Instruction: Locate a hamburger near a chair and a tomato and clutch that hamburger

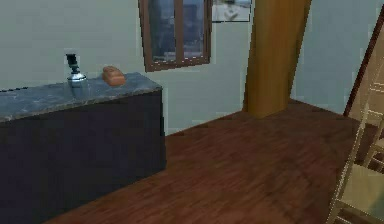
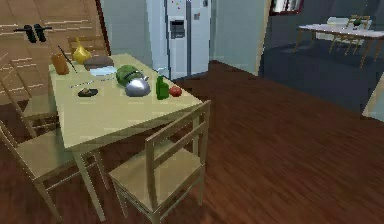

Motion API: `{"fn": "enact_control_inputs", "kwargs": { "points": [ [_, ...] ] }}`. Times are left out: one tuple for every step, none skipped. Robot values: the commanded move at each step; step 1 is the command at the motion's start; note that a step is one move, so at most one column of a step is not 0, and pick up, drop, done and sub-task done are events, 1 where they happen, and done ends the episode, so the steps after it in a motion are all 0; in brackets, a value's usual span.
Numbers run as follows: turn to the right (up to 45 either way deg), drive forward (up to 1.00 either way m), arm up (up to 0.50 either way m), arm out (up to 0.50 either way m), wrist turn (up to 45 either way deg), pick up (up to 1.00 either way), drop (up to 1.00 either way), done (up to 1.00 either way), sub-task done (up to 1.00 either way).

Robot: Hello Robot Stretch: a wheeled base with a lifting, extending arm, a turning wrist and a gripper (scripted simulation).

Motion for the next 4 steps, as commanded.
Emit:
{"fn": "enact_control_inputs", "kwargs": {
  "points": [
    [12.0,0.0,0.0,0.0,0.0,0.0,0.0,0.0,0.0],
    [0.0,0.25,0.0,0.0,0.0,0.0,0.0,0.0,0.0],
    [3.0,0.0,0.0,0.0,0.0,0.0,0.0,0.0,0.0],
    [0.0,0.55,0.0,0.0,0.0,0.0,0.0,0.0,0.0]
  ]
}}
